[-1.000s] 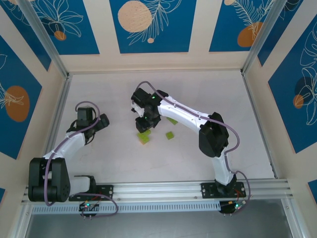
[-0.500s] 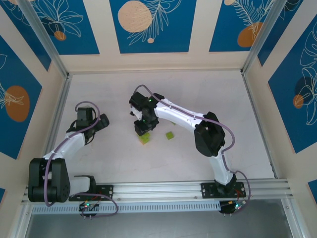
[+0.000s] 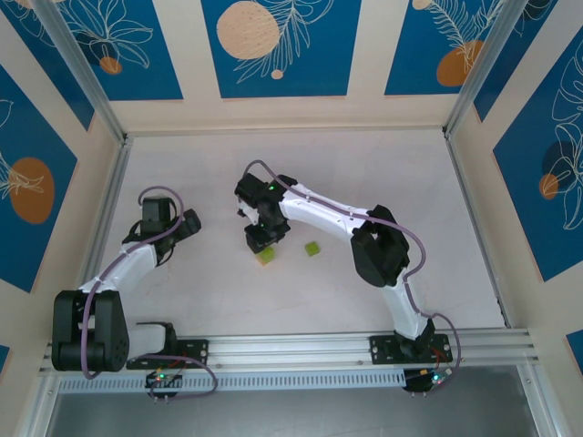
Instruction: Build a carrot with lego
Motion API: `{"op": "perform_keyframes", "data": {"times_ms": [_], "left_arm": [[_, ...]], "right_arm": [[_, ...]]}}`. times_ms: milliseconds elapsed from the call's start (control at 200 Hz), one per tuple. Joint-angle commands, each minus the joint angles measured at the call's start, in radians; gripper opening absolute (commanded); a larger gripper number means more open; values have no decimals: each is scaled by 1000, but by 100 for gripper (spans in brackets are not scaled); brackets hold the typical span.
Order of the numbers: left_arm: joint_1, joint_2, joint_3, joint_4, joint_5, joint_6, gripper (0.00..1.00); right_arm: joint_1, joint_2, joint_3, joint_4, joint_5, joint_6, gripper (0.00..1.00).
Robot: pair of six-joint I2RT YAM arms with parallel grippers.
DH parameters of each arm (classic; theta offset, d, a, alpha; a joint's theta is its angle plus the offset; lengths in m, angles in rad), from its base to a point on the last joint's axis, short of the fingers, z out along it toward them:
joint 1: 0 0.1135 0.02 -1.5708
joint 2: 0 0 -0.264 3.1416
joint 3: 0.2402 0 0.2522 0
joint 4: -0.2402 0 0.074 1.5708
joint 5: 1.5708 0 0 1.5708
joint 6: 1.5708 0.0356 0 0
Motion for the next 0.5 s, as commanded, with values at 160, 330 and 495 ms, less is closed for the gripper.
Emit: {"op": "perform_keyframes", "data": {"times_ms": [160, 330, 495], "left_arm": [[16, -19, -14, -3, 4, -9, 97], [15, -20, -13, -1, 5, -11, 97], [15, -20, -16, -1, 4, -11, 97]], "right_arm": [[19, 18, -16, -28, 4, 28, 36], [27, 22, -25, -30, 12, 39, 36], [37, 24, -42, -34, 27, 46, 36]]}}
